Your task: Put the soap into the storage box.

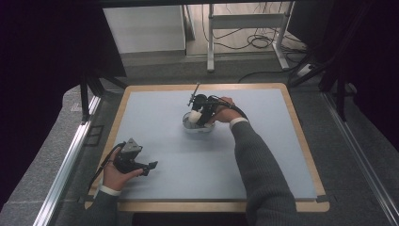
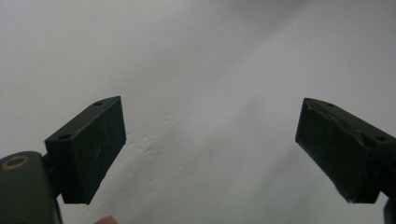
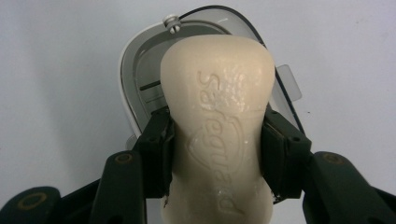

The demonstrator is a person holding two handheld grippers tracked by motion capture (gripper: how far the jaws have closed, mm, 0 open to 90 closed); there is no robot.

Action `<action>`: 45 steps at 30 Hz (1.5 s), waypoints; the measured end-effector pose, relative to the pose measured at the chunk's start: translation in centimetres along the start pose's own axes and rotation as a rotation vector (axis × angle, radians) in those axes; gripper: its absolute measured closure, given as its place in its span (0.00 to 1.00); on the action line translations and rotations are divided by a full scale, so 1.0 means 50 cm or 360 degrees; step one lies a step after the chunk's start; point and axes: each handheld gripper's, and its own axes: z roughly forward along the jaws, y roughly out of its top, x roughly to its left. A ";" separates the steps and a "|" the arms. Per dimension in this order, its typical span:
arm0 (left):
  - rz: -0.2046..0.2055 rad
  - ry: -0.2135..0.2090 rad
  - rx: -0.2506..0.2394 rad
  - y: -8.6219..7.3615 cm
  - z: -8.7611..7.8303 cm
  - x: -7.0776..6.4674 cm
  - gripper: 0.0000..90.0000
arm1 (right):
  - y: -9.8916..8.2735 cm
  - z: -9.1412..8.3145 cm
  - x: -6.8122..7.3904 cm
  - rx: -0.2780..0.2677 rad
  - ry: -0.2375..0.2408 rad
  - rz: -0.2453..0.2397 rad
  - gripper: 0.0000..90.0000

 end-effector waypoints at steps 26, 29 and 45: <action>0.0008 -0.0006 0.0015 0.000 0.006 -0.003 0.10 | -0.035 -0.064 0.007 -0.0203 -0.0058 0.0172 0.43; 0.0009 -0.0004 0.0012 0.000 0.006 -0.003 0.10 | -0.051 -0.079 0.012 -0.0261 -0.0068 0.0217 0.41; -0.0004 0.0019 -0.0011 -0.001 -0.002 -0.003 0.10 | -0.230 -0.125 0.101 -0.0517 -0.0175 0.0573 0.35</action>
